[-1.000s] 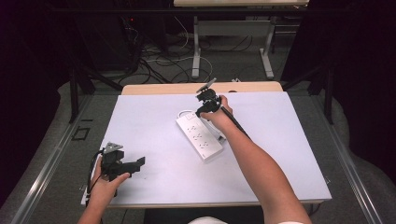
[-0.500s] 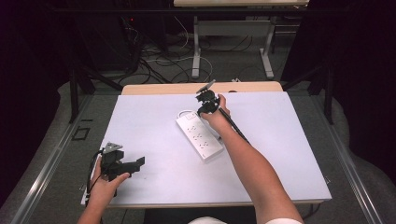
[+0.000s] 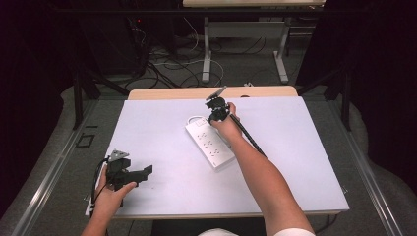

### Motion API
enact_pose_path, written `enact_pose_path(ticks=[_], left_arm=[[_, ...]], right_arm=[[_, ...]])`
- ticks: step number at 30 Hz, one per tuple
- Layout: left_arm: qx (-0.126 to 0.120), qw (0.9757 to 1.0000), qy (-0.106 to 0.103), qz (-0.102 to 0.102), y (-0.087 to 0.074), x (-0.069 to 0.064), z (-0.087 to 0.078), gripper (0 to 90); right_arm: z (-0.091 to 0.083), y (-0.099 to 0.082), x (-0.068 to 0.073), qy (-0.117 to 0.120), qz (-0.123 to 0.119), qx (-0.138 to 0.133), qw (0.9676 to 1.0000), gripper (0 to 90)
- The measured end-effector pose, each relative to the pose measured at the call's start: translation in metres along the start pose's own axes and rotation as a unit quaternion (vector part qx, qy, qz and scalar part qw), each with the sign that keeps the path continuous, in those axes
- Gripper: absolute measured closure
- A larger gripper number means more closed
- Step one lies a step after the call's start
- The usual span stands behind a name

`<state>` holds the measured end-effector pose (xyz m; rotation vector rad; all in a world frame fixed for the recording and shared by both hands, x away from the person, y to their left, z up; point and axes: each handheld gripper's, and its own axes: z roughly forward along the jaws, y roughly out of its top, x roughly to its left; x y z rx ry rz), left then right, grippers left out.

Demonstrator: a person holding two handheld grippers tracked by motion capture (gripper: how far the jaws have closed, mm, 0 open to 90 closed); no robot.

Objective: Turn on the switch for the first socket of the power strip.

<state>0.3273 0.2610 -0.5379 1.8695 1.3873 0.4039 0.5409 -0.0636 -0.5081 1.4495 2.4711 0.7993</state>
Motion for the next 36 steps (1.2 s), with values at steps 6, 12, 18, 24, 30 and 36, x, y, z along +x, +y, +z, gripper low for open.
enact_pose_path(ticks=[6, 12, 18, 24, 30, 36], left_arm=[[-0.001, 1.0000, -0.001, 0.000, 0.0000, -0.0002, 0.0002, 5.3], [-0.001, 1.0000, 0.000, 0.000, -0.0001, -0.0002, 0.0005, 5.4], [0.000, 1.0000, -0.001, 0.000, -0.0001, 0.0000, 0.0003, 5.4], [0.003, 1.0000, -0.001, 0.000, 0.0000, -0.0004, -0.0001, 5.4], [0.000, 1.0000, 0.000, -0.001, -0.0003, -0.0003, 0.0004, 5.4], [0.002, 1.0000, 0.003, 0.003, -0.0002, 0.0000, -0.0003, 5.5]], right_arm=[[0.0046, -0.0016, 0.0031, 0.007, -0.011, 0.019, 0.9997, 90.0], [0.0047, -0.0023, 0.0046, 0.014, 0.001, 0.020, 0.9997, 90.0], [0.0054, -0.0023, 0.0058, 0.019, -0.007, 0.021, 0.9996, 90.0], [0.0068, -0.0031, 0.0062, 0.026, -0.011, 0.009, 0.9996, 90.0], [0.0064, -0.0038, 0.0057, 0.023, -0.014, 0.008, 0.9996, 90.0], [0.0087, -0.0076, 0.0057, 0.025, -0.004, 0.004, 0.9997, 90.0]])
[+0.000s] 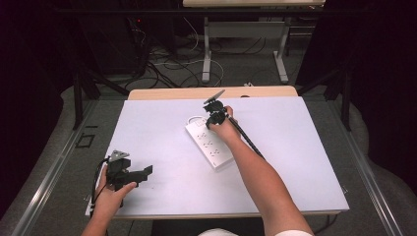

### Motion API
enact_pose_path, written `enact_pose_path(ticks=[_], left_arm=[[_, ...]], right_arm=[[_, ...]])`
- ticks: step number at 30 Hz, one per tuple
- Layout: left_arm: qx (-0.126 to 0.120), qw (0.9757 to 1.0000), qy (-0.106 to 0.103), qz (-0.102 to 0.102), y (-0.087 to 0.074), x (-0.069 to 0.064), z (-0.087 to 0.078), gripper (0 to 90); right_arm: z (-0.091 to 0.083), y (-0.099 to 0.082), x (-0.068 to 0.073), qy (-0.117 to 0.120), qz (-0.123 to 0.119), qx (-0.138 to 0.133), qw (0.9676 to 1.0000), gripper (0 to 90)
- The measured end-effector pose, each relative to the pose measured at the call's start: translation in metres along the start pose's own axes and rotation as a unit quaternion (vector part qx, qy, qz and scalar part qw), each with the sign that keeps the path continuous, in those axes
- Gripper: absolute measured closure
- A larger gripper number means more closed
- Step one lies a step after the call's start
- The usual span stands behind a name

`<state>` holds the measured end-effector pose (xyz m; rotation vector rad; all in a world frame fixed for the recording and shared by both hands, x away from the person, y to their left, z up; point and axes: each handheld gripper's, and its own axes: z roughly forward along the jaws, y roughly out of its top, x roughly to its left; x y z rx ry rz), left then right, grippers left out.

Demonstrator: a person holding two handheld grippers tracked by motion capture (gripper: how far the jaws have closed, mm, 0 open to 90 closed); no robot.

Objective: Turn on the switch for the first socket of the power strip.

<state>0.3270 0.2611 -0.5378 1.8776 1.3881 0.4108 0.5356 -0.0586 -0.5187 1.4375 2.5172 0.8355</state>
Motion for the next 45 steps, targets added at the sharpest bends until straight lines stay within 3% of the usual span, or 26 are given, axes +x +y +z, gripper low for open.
enact_pose_path(ticks=[14, 21, 33, 39, 41, 45], left_arm=[[0.000, 1.0000, -0.002, -0.005, 0.0003, -0.0007, 0.0020, 5.6], [0.001, 1.0000, -0.004, -0.004, 0.0002, -0.0009, 0.0026, 5.6], [-0.003, 1.0000, -0.003, -0.008, -0.0006, -0.0012, 0.0015, 5.7], [0.004, 1.0000, -0.006, -0.005, 0.0002, -0.0010, 0.0013, 5.7], [0.002, 1.0000, -0.006, -0.004, 0.0002, -0.0011, 0.0019, 5.7], [-0.001, 1.0000, -0.005, -0.006, 0.0002, -0.0014, 0.0021, 5.7]], right_arm=[[0.0003, -0.0030, -0.0019, 0.003, 0.000, -0.018, 0.9998, 90.0], [-0.0001, -0.0027, -0.0015, 0.004, 0.006, -0.013, 0.9999, 88.5], [-0.0012, -0.0035, -0.0002, 0.005, 0.001, -0.015, 0.9999, 84.3], [-0.0047, -0.0033, 0.0005, 0.003, 0.013, -0.007, 0.9999, 81.8], [-0.0044, -0.0035, -0.0007, 0.007, 0.007, -0.023, 0.9997, 80.6], [-0.0071, -0.0030, 0.0006, 0.008, 0.012, -0.021, 0.9997, 77.9]])
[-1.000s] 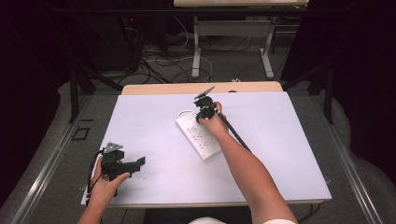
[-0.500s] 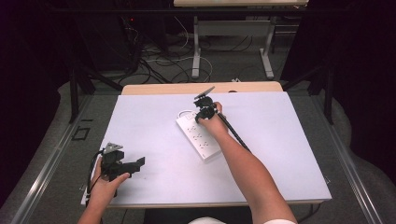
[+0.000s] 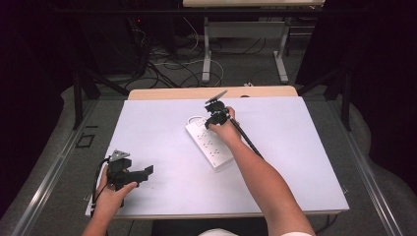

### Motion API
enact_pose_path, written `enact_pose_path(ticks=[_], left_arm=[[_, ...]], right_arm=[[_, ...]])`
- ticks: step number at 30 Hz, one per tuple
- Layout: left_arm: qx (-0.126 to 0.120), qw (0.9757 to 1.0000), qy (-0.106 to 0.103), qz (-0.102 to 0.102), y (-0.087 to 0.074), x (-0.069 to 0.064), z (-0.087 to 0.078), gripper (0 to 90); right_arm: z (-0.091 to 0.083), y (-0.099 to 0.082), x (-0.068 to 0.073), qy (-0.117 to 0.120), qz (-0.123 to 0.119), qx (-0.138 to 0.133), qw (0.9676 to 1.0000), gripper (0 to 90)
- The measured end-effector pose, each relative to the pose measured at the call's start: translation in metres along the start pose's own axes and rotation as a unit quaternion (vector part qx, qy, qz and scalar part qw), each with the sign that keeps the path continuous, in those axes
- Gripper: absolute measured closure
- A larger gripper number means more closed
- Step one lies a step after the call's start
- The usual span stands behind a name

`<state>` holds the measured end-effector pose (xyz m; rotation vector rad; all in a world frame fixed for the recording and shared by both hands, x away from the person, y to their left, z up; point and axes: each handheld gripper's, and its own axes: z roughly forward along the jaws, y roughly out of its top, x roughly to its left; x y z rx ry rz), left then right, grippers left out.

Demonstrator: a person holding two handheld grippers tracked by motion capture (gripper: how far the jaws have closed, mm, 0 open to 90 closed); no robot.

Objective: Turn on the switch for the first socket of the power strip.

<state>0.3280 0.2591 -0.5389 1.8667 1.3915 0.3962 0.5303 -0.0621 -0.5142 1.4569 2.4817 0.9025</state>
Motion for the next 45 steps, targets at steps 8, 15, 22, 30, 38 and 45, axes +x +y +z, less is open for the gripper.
enact_pose_path(ticks=[8, 15, 22, 30, 38, 45], left_arm=[[0.001, 1.0000, 0.000, 0.001, 0.000, 0.000, 0.000, 5.7], [0.001, 1.0000, 0.001, 0.000, 0.000, 0.000, 0.000, 5.7], [0.000, 1.0000, 0.000, 0.000, 0.000, 0.000, 0.000, 5.7], [-0.001, 1.0000, 0.000, 0.001, 0.000, 0.000, 0.000, 5.7], [-0.003, 1.0000, 0.001, -0.001, 0.000, -0.002, 0.001, 5.7], [-0.001, 1.0000, 0.001, 0.001, 0.000, -0.001, 0.001, 5.8]], right_arm=[[-0.003, 0.000, 0.000, 0.008, 0.000, 0.001, 1.0000, 70.6], [-0.007, 0.000, 0.002, 0.013, 0.010, 0.006, 0.9998, 64.5], [-0.010, -0.001, 0.005, 0.031, 0.004, 0.006, 0.9995, 58.6], [-0.018, -0.001, 0.011, 0.034, -0.012, 0.005, 0.9993, 54.5], [-0.030, -0.004, 0.020, 0.046, -0.018, 0.012, 0.9987, 42.5], [-0.037, -0.009, 0.025, 0.046, -0.033, 0.021, 0.9982, 37.0]])
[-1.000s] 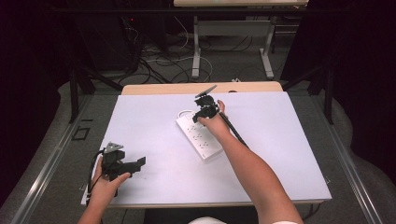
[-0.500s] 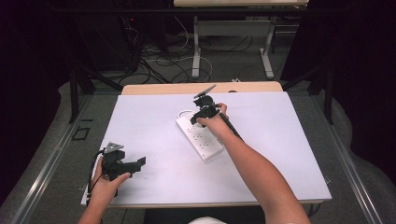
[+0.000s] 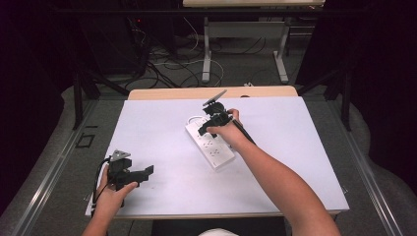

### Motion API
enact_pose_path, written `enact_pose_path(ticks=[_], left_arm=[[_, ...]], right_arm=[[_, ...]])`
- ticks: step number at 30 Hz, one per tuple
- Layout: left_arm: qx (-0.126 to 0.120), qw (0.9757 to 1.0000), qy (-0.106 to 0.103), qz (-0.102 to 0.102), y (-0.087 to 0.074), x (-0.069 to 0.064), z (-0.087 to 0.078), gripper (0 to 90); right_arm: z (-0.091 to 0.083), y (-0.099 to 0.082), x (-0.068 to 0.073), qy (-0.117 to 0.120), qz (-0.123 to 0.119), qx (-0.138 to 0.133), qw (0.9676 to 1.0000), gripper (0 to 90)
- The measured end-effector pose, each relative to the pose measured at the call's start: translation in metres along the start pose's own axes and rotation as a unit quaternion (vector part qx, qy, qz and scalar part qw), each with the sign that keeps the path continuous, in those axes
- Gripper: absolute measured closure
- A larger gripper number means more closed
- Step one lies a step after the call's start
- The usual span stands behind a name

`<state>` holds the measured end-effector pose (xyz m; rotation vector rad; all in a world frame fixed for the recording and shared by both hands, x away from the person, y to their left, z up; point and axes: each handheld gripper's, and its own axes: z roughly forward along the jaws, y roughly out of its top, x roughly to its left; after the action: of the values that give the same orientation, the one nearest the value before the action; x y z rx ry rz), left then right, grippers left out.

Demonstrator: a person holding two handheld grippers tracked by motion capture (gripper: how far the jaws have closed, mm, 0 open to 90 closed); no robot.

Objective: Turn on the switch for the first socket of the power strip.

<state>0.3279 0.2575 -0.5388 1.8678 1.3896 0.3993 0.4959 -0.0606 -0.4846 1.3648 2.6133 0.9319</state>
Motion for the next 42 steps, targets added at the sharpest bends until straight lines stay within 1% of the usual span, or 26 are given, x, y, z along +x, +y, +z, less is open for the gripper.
enact_pose_path(ticks=[1, 4, 6, 7, 10, 13, 14, 15, 17, 18, 20, 21, 23, 24, 25, 27, 28, 29, 30, 31, 33, 34, 35, 37, 39, 42], left_arm=[[0.000, 1.0000, 0.000, 0.000, 0.000, 0.000, 0.000, 5.7], [0.001, 1.0000, 0.000, 0.001, 0.000, 0.000, 0.000, 5.8], [-0.001, 1.0000, 0.000, 0.000, 0.000, -0.001, 0.000, 5.7], [-0.001, 1.0000, 0.000, 0.000, 0.000, -0.001, 0.000, 5.8], [-0.001, 1.0000, 0.001, -0.001, 0.000, -0.001, 0.000, 5.8], [0.005, 1.0000, 0.000, 0.002, 0.000, -0.001, 0.000, 5.8], [0.005, 1.0000, 0.000, 0.003, 0.000, -0.001, 0.000, 5.8], [0.002, 1.0000, 0.002, 0.003, 0.000, -0.001, 0.000, 5.8], [0.001, 1.0000, 0.002, 0.003, 0.000, -0.001, 0.000, 5.8], [0.000, 1.0000, 0.002, 0.000, 0.000, -0.002, 0.000, 5.8], [0.001, 1.0000, 0.000, 0.002, 0.000, -0.002, 0.000, 5.8], [0.002, 1.0000, 0.000, 0.002, 0.000, -0.002, 0.000, 5.8], [0.003, 1.0000, 0.000, 0.003, 0.000, -0.002, 0.001, 5.8], [0.003, 1.0000, 0.001, 0.003, 0.000, -0.002, 0.001, 5.8], [0.003, 1.0000, 0.001, 0.003, 0.000, -0.002, 0.000, 5.8], [0.003, 1.0000, 0.002, 0.002, 0.000, -0.002, 0.000, 5.8], [0.003, 1.0000, 0.002, 0.002, 0.000, -0.002, 0.000, 5.8], [0.003, 1.0000, 0.002, 0.001, -0.001, -0.003, 0.000, 5.8], [0.003, 1.0000, 0.001, 0.002, -0.001, -0.003, 0.000, 5.8], [0.004, 1.0000, 0.002, 0.001, -0.001, -0.003, 0.001, 5.8], [0.003, 1.0000, 0.002, 0.002, -0.001, -0.003, 0.000, 5.8], [0.003, 1.0000, 0.003, 0.004, 0.000, -0.003, 0.000, 5.8], [0.003, 1.0000, 0.003, 0.006, 0.000, -0.003, 0.000, 5.8], [0.003, 1.0000, 0.004, 0.002, -0.001, -0.004, 0.000, 5.8], [0.002, 1.0000, 0.004, 0.002, 0.000, -0.004, 0.000, 5.8], [0.003, 1.0000, 0.003, 0.001, -0.001, -0.004, 0.000, 5.8]], right_arm=[[-0.003, -0.003, 0.003, -0.010, -0.006, 0.005, 0.9999, 35.9], [-0.008, -0.007, 0.007, -0.013, -0.011, 0.009, 0.9998, 35.7], [-0.010, -0.009, 0.007, -0.008, -0.011, 0.010, 0.9998, 35.8], [-0.013, -0.012, 0.008, -0.005, -0.027, 0.005, 0.9996, 34.3], [-0.017, -0.017, 0.010, 0.001, -0.028, 0.007, 0.9996, 33.7], [-0.023, -0.023, 0.011, 0.002, -0.039, 0.003, 0.9992, 31.6], [-0.030, -0.026, 0.011, -0.007, -0.048, 0.028, 0.9984, 31.2], [-0.028, -0.030, 0.010, -0.003, -0.046, 0.005, 0.9989, 30.8], [-0.030, -0.032, 0.010, 0.002, -0.042, 0.006, 0.9991, 30.5], [-0.031, -0.035, 0.011, 0.009, -0.027, 0.005, 0.9996, 30.1], [-0.033, -0.040, 0.010, 0.012, -0.030, 0.002, 0.9995, 27.1], [-0.037, -0.046, 0.010, 0.003, -0.022, 0.014, 0.9996, 22.9], [-0.037, -0.049, 0.009, 0.004, -0.026, 0.009, 0.9996, 21.1], [-0.041, -0.054, 0.008, 0.004, -0.027, 0.020, 0.9994, 17.5], [-0.041, -0.058, 0.007, 0.007, -0.027, 0.007, 0.9996, 15.8], [-0.043, -0.065, 0.006, 0.010, -0.024, 0.001, 0.9997, 14.9], [-0.046, -0.067, 0.006, 0.007, -0.023, 0.012, 0.9997, 14.5], [-0.046, -0.067, 0.006, 0.007, -0.023, 0.012, 0.9997, 14.5], [-0.045, -0.071, 0.005, 0.014, -0.023, -0.009, 0.9996, 13.2], [-0.048, -0.077, 0.003, 0.017, -0.018, -0.014, 0.9996, 7.1], [-0.051, -0.079, 0.002, 0.018, -0.017, -0.017, 0.9995, 3.9], [-0.051, -0.083, 0.000, 0.026, -0.015, -0.035, 0.9989, 1.4], [-0.055, -0.085, -0.001, 0.025, -0.015, -0.018, 0.9994, 0.0], [-0.059, -0.090, -0.004, 0.019, -0.015, -0.023, 0.9994, 0.0], [-0.064, -0.099, -0.009, 0.014, -0.012, -0.041, 0.9990, 0.0], [-0.069, -0.105, -0.013, 0.007, -0.012, -0.039, 0.9991, 0.0]])
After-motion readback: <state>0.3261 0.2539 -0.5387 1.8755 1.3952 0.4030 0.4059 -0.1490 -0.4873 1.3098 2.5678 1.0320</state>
